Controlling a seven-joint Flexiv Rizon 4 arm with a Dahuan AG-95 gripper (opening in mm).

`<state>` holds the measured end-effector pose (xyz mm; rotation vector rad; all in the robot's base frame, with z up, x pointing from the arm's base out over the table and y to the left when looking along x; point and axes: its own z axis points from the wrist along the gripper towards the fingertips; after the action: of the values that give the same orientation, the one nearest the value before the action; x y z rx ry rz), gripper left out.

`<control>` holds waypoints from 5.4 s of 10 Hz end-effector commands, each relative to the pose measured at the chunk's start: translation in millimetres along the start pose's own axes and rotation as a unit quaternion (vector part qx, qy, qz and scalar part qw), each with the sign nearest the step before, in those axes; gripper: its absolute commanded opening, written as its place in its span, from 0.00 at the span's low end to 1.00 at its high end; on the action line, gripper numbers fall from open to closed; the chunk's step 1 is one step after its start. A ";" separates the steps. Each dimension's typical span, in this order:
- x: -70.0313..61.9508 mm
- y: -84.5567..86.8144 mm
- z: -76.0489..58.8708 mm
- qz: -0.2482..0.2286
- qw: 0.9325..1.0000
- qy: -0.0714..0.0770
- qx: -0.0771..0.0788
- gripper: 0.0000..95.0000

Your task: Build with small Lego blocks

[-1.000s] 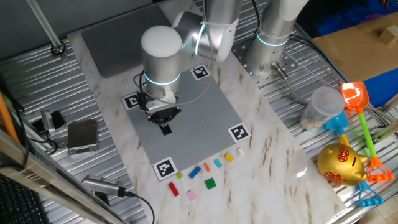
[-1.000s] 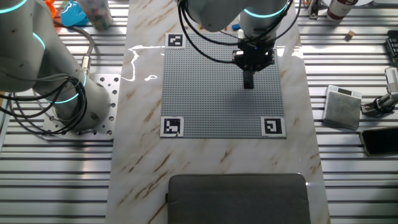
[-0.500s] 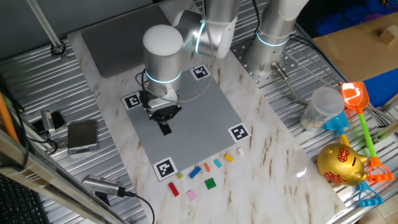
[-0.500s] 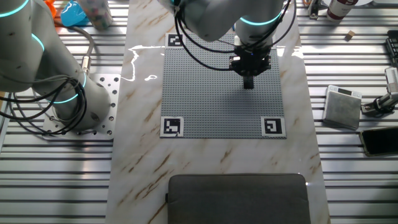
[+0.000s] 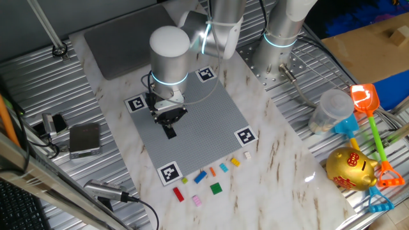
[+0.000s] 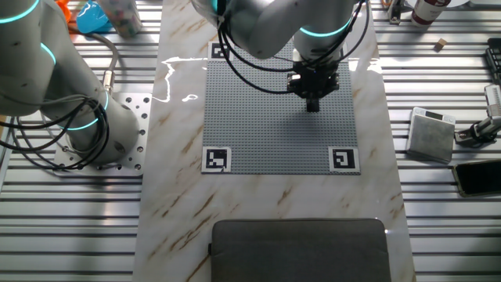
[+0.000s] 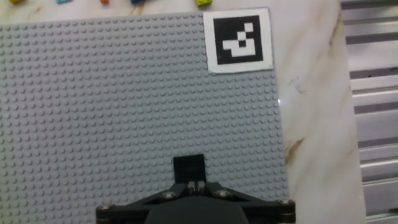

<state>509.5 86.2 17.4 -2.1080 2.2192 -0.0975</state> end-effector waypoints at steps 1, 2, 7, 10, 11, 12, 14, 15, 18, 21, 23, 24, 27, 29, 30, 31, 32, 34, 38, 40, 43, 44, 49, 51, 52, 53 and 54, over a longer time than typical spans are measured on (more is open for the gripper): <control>0.6 -0.4 1.4 0.000 1.000 0.000 0.003 0.00; 0.8 -0.2 2.9 -0.001 1.000 0.001 0.003 0.00; 0.9 0.3 5.6 -0.004 1.000 0.003 0.004 0.00; 0.7 0.5 6.1 -0.005 1.000 0.004 0.005 0.00; 0.8 0.5 6.4 -0.006 1.000 0.004 0.005 0.00; 0.7 0.6 6.5 -0.007 1.000 0.004 0.006 0.00; 0.5 0.7 6.6 -0.007 1.000 0.004 0.006 0.00; 0.5 0.8 6.8 -0.007 1.000 0.004 0.006 0.00; 0.4 1.1 7.2 -0.007 1.000 0.004 0.006 0.00; -1.3 -0.6 -0.8 -0.004 1.000 0.003 0.005 0.00; -2.6 -1.5 -9.4 0.000 1.000 0.003 0.004 0.00; -3.3 -1.8 -13.5 0.005 1.000 0.004 0.003 0.00; -4.7 -2.1 -21.3 0.045 0.999 0.007 0.002 0.00; -6.1 -2.0 -27.2 0.082 0.997 0.002 0.002 0.00; -7.1 -1.8 -29.4 0.101 0.995 0.001 0.002 0.00; -11.0 -1.0 -32.5 0.120 0.993 0.005 0.002 0.00; -13.0 -0.5 -33.5 0.127 0.992 0.004 0.002 0.00; -13.1 1.1 -35.9 0.163 0.987 0.005 0.002 0.00; -11.0 3.7 -34.0 0.221 0.975 0.012 -0.020 0.00; -11.0 3.7 -34.0 0.219 0.975 0.015 -0.029 0.00; -11.0 3.7 -34.0 0.299 0.952 0.049 -0.040 0.00; -11.0 3.7 -34.0 0.309 0.949 0.050 -0.041 0.00; -11.0 3.7 -34.0 0.341 0.937 0.048 -0.061 0.00; -23.8 6.1 -38.5 0.348 0.934 0.054 -0.062 0.00; -32.8 9.4 -39.0 0.354 0.932 0.054 -0.061 0.00; -44.9 13.0 -36.6 0.363 0.928 0.052 -0.061 0.00; -58.3 14.1 -33.3 0.372 0.925 0.051 -0.061 0.00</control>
<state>494.8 142.0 50.5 -1.1800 2.9720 -0.0257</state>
